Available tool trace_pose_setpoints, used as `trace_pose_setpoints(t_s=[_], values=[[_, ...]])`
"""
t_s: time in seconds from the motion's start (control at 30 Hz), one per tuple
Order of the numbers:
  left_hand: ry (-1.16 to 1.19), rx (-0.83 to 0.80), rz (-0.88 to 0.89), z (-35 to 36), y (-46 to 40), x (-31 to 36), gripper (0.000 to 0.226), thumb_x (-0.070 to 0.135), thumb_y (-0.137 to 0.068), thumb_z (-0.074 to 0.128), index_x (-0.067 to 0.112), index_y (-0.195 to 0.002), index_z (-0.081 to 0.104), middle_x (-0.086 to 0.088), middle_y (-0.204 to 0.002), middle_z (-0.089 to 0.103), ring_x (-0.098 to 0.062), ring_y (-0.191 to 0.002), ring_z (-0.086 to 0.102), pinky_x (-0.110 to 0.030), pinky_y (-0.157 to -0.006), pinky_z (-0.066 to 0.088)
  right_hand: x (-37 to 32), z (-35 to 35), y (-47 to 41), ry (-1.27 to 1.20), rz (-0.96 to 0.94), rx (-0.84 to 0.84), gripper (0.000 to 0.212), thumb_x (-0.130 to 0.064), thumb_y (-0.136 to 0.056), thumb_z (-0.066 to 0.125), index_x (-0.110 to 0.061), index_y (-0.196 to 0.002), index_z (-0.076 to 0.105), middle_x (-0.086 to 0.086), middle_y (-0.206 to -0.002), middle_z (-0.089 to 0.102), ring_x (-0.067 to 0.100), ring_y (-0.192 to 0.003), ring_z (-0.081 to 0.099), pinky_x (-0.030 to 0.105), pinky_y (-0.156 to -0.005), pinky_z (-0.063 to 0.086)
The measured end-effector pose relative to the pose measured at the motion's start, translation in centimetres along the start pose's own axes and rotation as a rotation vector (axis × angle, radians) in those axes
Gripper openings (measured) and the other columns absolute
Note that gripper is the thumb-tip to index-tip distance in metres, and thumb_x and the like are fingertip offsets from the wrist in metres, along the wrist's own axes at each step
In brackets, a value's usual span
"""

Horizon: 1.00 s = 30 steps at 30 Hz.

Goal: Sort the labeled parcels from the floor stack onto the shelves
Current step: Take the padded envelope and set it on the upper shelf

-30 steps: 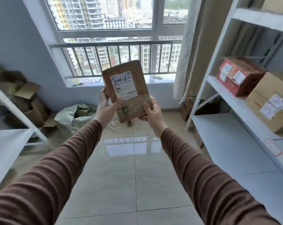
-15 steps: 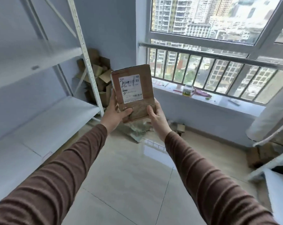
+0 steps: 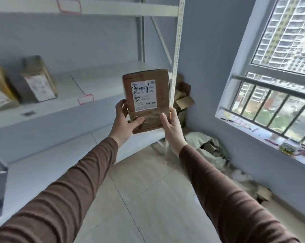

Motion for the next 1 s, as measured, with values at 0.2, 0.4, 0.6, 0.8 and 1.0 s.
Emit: trace_pose_setpoints(t_s=[0.2,0.4,0.6,0.8,1.0], values=[[-0.064,0.15,0.149,-12.9,-3.0,3.3,0.081,0.016,-0.09,0.078,0.026,-0.153,0.029,0.009,-0.146,0.052,-0.002,-0.135,0.048,-0.002,-0.094,0.041,-6.5,11.7,-4.2,-0.145,-0.129,-0.086,0.041,-0.037,-0.105,0.055,-0.024,-0.143,0.047,-0.005,-0.136,0.062,0.009,-0.128,0.058,0.042,-0.112,0.047],[-0.187,0.31,0.273,-22.6,-7.0,7.7,0.083,0.04,-0.087,0.078,0.034,-0.155,0.031,0.008,-0.147,0.051,0.001,-0.134,0.047,-0.025,-0.113,0.042,-13.9,19.9,-9.6,-0.285,-0.29,-0.152,0.036,-0.024,-0.107,0.053,-0.012,-0.14,0.048,0.004,-0.127,0.067,0.01,-0.117,0.064,0.022,-0.093,0.052],[-0.301,0.47,0.365,-29.0,-11.5,12.3,0.078,0.049,-0.087,0.073,0.035,-0.152,0.035,0.008,-0.142,0.05,-0.004,-0.132,0.049,-0.036,-0.115,0.041,-20.4,25.3,-15.7,-0.324,-0.39,-0.22,0.036,-0.031,-0.107,0.054,-0.016,-0.139,0.049,-0.002,-0.122,0.069,0.009,-0.113,0.066,0.026,-0.093,0.055],[-0.312,0.591,0.446,-35.1,-14.3,16.6,0.07,0.032,-0.094,0.073,0.022,-0.149,0.032,0.008,-0.141,0.055,0.006,-0.125,0.051,-0.007,-0.098,0.042,-26.5,31.4,-20.6,-0.375,-0.49,-0.303,0.036,-0.031,-0.106,0.054,-0.016,-0.138,0.049,0.002,-0.124,0.069,0.013,-0.114,0.067,0.034,-0.099,0.057],[-0.402,0.66,0.469,-43.5,-15.1,19.5,0.065,0.037,-0.096,0.069,0.025,-0.149,0.033,0.008,-0.141,0.055,-0.003,-0.129,0.052,-0.013,-0.102,0.045,-31.5,39.0,-22.8,-0.385,-0.545,-0.39,0.041,-0.031,-0.104,0.059,-0.016,-0.14,0.048,0.002,-0.125,0.068,0.013,-0.115,0.066,0.032,-0.096,0.058]])
Point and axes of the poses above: each hand's wrist, its own y-axis away from the middle knuckle, its own z-axis out of the palm, x = y × z, the point moved 4 cm from there along -y, towards the middle knuckle
